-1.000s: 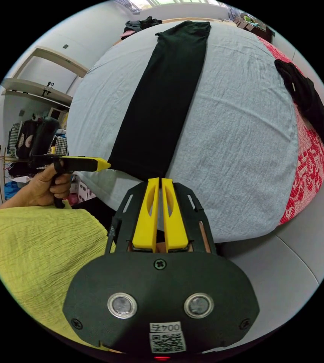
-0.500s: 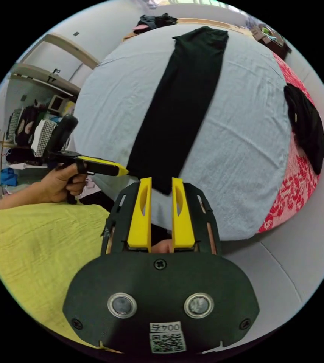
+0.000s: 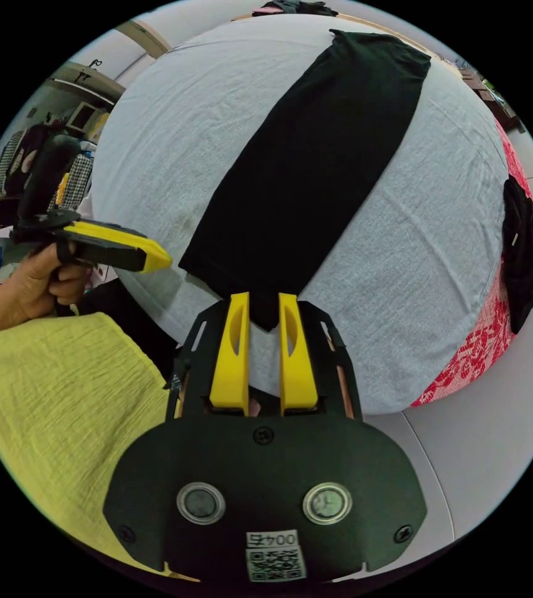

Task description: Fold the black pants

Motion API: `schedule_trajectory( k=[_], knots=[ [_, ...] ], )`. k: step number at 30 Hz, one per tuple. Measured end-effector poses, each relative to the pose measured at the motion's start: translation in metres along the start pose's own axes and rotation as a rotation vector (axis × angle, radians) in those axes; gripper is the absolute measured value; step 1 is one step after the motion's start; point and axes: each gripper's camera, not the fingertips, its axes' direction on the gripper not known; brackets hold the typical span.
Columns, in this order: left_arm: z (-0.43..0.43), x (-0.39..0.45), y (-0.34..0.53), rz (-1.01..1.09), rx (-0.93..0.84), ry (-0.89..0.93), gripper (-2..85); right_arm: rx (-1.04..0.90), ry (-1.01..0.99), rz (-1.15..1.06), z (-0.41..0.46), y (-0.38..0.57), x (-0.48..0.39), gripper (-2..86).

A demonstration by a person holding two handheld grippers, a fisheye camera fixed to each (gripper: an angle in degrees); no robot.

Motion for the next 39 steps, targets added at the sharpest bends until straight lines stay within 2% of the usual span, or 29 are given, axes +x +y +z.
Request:
schedule_trajectory(
  k=[7, 17, 24, 28, 33, 39],
  knots=[
    [-0.092, 0.015, -0.061, 0.010, 0.175, -0.013, 1.4, -0.045, -0.016, 0.084, 0.022, -0.020, 0.005, 7.8],
    [-0.209, 0.068, -0.251, 0.241, 0.314, -0.331, 1.9, -0.100, -0.012, 0.160, 0.049, -0.043, 0.016, 7.3],
    [-0.222, 0.098, -0.390, 0.368, 0.270, -0.480, 5.6, -0.134, -0.028, 0.217, 0.062, -0.052, 0.028, 7.2],
    [-0.223, 0.116, -0.442, 0.435, 0.287, -0.575, 7.2, -0.127, -0.027, 0.228, 0.069, -0.053, 0.033, 7.3],
    [-0.212, 0.141, -0.494, 0.525, 0.223, -0.692, 8.3, -0.119, -0.064, 0.264, 0.075, -0.052, 0.045, 7.3],
    [-0.214, 0.160, -0.529, 0.545, 0.217, -0.659, 8.1, -0.129, -0.074, 0.270, 0.080, -0.052, 0.053, 7.3]
  ],
)
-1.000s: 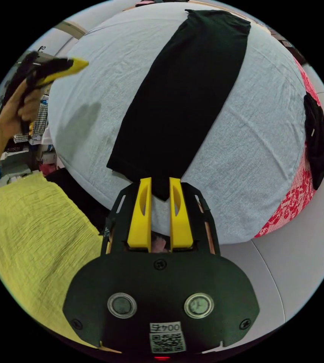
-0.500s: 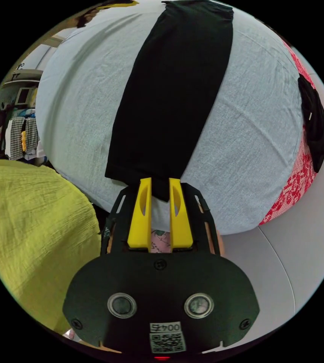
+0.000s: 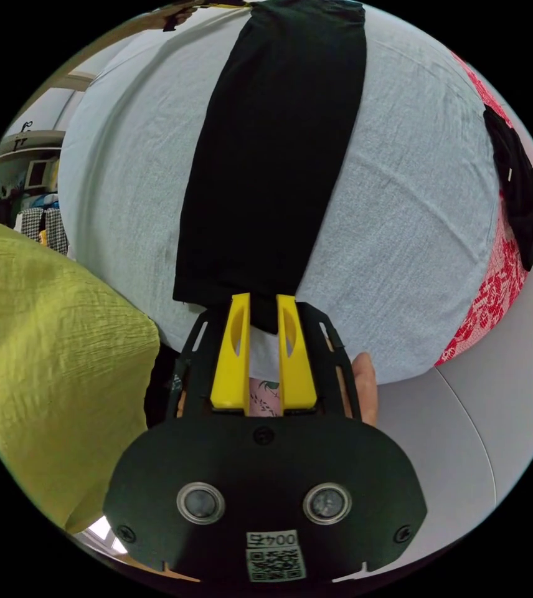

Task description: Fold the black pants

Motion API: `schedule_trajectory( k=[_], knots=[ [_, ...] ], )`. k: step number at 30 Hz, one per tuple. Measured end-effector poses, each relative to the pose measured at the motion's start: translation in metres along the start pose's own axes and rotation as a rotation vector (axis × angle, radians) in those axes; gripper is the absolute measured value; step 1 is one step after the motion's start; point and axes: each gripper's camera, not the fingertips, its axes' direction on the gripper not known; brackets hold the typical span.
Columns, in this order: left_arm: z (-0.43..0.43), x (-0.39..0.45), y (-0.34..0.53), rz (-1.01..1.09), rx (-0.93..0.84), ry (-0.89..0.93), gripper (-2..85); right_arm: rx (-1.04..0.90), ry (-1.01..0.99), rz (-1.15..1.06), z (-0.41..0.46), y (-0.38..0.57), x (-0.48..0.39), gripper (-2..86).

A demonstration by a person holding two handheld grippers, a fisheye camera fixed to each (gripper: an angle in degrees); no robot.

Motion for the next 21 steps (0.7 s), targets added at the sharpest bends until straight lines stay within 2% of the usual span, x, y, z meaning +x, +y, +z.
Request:
schedule_trajectory(
  k=[9, 12, 17, 18, 21],
  knots=[
    [-0.023, -0.016, -0.047, -0.054, 0.057, 0.064, 1.5, -0.003, -0.036, 0.010, 0.003, 0.002, 0.013, 5.6],
    [-0.034, -0.020, -0.067, 0.021, 0.042, -0.046, 0.8, -0.006, -0.035, 0.024, 0.003, 0.004, 0.015, 5.1],
    [-0.015, -0.029, -0.089, 0.103, -0.097, -0.125, 0.6, 0.006, -0.029, 0.040, 0.002, 0.011, 0.015, 4.7],
    [-0.014, -0.032, -0.091, 0.099, -0.080, -0.128, 0.6, 0.007, -0.030, 0.042, 0.002, 0.012, 0.015, 4.7],
    [-0.019, -0.052, -0.095, -0.004, -0.075, -0.025, 0.5, 0.006, -0.032, 0.044, 0.001, 0.015, 0.016, 4.8]
  ],
)
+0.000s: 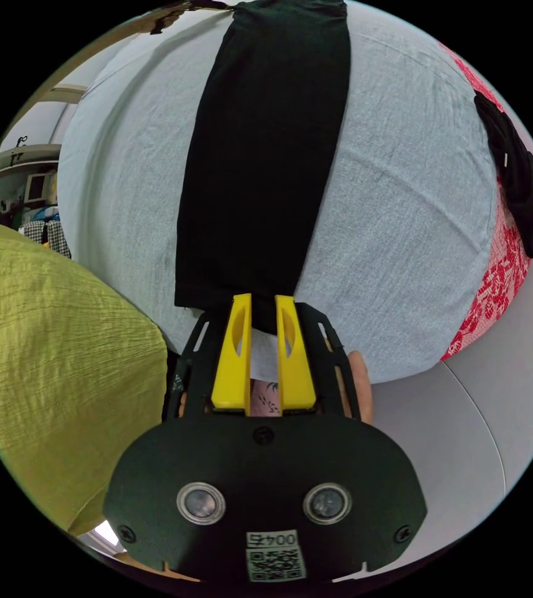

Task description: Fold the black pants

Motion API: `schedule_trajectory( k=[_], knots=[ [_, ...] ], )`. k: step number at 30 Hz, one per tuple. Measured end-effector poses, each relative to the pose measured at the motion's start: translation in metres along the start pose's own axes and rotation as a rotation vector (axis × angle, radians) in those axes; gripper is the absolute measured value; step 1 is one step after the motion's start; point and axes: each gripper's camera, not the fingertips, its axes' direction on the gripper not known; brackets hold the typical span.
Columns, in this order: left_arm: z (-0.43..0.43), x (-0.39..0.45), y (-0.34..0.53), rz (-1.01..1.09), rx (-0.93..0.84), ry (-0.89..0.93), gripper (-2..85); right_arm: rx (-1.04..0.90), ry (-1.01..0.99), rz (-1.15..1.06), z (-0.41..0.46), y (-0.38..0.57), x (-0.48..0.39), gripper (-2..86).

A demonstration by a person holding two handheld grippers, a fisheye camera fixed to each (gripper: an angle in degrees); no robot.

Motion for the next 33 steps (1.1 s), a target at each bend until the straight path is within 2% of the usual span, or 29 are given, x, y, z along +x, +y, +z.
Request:
schedule_trajectory(
  k=[7, 11, 14, 17, 23, 27, 33],
  knots=[
    [-0.027, -0.025, 0.028, -0.068, 0.082, 0.156, 0.5, 0.027, -0.001, 0.015, -0.004, 0.015, -0.001, 6.0],
    [-0.017, 0.013, 0.057, 0.002, 0.007, 0.343, 1.2, 0.031, 0.009, 0.014, -0.008, 0.023, -0.003, 6.3],
    [0.001, 0.024, 0.076, -0.063, -0.015, 0.495, 1.7, 0.022, 0.019, 0.008, -0.010, 0.027, -0.006, 6.6],
    [0.015, 0.016, 0.085, -0.163, 0.007, 0.559, 2.3, 0.025, 0.020, 0.009, -0.013, 0.034, -0.008, 6.8],
    [0.023, 0.000, 0.084, -0.256, 0.071, 0.566, 3.2, 0.038, 0.024, 0.012, -0.020, 0.049, -0.011, 6.9],
    [0.030, 0.003, 0.083, -0.232, 0.059, 0.543, 1.8, 0.041, 0.033, 0.009, -0.025, 0.058, -0.014, 6.7],
    [0.022, 0.016, 0.093, -0.133, 0.062, 0.298, 0.6, 0.070, 0.042, -0.006, -0.033, 0.077, -0.018, 6.5]
  ],
)
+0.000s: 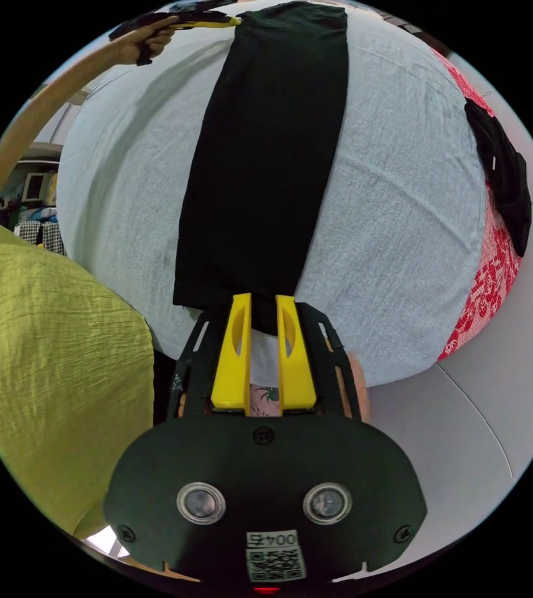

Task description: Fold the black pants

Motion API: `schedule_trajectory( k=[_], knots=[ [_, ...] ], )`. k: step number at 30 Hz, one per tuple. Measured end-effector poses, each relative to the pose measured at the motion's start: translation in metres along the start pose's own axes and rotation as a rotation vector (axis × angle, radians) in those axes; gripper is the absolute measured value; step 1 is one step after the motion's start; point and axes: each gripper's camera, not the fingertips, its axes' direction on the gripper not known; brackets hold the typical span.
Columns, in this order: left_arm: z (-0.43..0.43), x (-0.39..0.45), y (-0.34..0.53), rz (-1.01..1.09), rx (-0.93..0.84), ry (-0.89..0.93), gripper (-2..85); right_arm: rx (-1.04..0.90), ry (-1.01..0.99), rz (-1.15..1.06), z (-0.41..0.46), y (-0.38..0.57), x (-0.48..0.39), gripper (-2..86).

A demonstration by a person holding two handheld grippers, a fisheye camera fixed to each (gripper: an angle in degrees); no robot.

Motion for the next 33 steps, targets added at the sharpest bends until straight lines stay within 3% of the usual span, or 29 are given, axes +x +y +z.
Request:
schedule_trajectory(
  k=[3, 9, 13, 16, 19, 21, 27, 33],
  knots=[
    [0.022, -0.016, 0.009, -0.051, -0.076, 0.071, 0.8, 0.004, 0.004, -0.019, -0.005, 0.008, -0.001, 6.4],
    [0.032, -0.030, 0.048, -0.138, -0.026, 0.228, 1.5, 0.015, 0.012, -0.009, -0.016, 0.024, -0.002, 6.6],
    [0.023, -0.017, 0.084, -0.147, 0.063, 0.198, 0.9, 0.031, 0.015, -0.005, -0.023, 0.036, 0.000, 6.8],
    [0.031, 0.025, 0.110, 0.020, 0.073, 0.164, 0.4, 0.031, 0.021, -0.014, -0.029, 0.043, 0.001, 6.7],
    [0.060, 0.068, 0.131, 0.194, -0.003, 0.092, 0.2, 0.030, 0.023, -0.022, -0.034, 0.050, 0.004, 6.7],
    [0.094, 0.083, 0.146, 0.258, -0.134, -0.047, 0.2, 0.033, 0.021, -0.027, -0.038, 0.054, 0.006, 6.9],
    [0.108, 0.085, 0.185, 0.151, -0.071, -0.062, 0.1, 0.105, 0.005, -0.039, -0.048, 0.077, 0.018, 7.5],
    [0.118, 0.124, 0.252, 0.144, -0.093, 0.007, 0.1, 0.298, -0.209, 0.050, -0.064, 0.117, 0.059, 8.1]
  ],
)
